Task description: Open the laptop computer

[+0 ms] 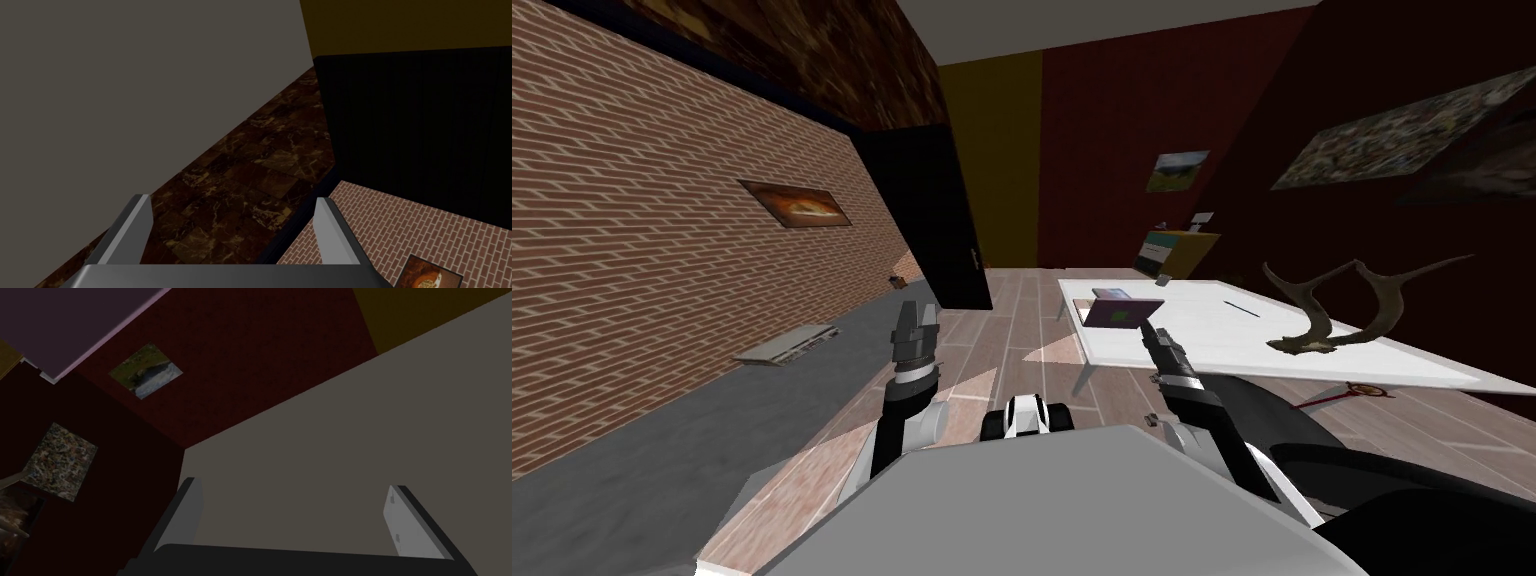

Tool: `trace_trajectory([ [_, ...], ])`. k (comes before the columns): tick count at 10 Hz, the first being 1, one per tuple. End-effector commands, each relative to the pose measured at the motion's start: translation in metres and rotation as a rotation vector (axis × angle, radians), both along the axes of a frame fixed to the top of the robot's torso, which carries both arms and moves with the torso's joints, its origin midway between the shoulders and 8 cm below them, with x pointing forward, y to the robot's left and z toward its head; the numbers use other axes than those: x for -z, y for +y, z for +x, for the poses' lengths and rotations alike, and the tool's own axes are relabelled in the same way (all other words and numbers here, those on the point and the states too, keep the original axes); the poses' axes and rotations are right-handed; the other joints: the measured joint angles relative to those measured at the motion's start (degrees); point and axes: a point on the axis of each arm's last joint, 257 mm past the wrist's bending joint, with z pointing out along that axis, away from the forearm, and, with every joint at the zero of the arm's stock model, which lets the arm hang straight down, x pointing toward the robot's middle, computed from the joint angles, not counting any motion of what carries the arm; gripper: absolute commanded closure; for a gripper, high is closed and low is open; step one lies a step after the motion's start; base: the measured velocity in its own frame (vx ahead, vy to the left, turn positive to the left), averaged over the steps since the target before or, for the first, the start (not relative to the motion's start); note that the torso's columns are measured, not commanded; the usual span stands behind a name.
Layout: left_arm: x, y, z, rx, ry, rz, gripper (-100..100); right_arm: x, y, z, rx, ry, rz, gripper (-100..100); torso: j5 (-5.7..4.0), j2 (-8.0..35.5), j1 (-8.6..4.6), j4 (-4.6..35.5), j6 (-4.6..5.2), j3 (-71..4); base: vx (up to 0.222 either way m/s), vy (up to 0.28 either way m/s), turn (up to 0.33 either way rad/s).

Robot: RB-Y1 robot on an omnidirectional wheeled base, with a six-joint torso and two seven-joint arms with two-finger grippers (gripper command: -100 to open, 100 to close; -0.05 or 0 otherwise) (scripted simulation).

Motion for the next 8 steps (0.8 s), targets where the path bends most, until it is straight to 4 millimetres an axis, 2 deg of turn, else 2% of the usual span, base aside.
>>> trace_trajectory([
  [1, 0.0, 0.0, 0.0, 0.0, 0.0, 0.0, 0, 0.013, -0.019, -0.009, 0.064, 0.051, -0.071, -100, 0.02, -0.06, 0.09, -0.01, -0.02, -0.03, 0.078, 0.067, 0.08],
  [2, 0.0, 0.0, 0.0, 0.0, 0.0, 0.0, 0, 0.022, -0.034, -0.018, 0.109, 0.087, -0.106, -100, 0.01, 0.01, 0.02, 0.0, 0.0, 0.0, 0.089, 0.078, 0.171],
  [3, 0.0, 0.0, 0.0, 0.0, 0.0, 0.0, 0, 0.022, -0.034, -0.018, 0.116, 0.094, -0.126, -100, 0.0, -0.04, 0.04, -0.01, -0.03, -0.02, 0.086, 0.055, 0.087],
  [4, 0.0, 0.0, 0.0, 0.0, 0.0, 0.0, 0, 0.031, -0.049, -0.028, 0.16, 0.13, -0.16, -100, 0.0, -0.02, -0.03, -0.01, 0.01, -0.02, 0.102, 0.049, 0.15],
  [5, 0.0, 0.0, 0.0, 0.0, 0.0, 0.0, 0, 0.031, -0.049, -0.028, 0.168, 0.137, -0.181, -100, -0.02, -0.08, -0.03, -0.02, -0.03, -0.04, 0.089, 0.043, 0.065],
  [6, 0.0, 0.0, 0.0, 0.0, 0.0, 0.0, 0, 0.04, -0.064, -0.039, 0.211, 0.175, -0.216, -100, -0.01, -0.03, -0.02, -0.01, 0.0, -0.02, 0.088, 0.059, 0.142],
  [7, 0.0, 0.0, 0.0, 0.0, 0.0, 0.0, 0, 0.04, -0.064, -0.039, 0.218, 0.182, -0.236, -100, 0.01, -0.02, 0.06, 0.0, -0.03, -0.01, 0.083, 0.048, 0.078],
  [8, 0.0, 0.0, 0.0, 0.0, 0.0, 0.0, 0, 0.048, -0.078, -0.051, 0.261, 0.22, -0.273, -100, 0.01, -0.01, 0.02, 0.0, -0.01, -0.01, 0.099, 0.05, 0.159],
])
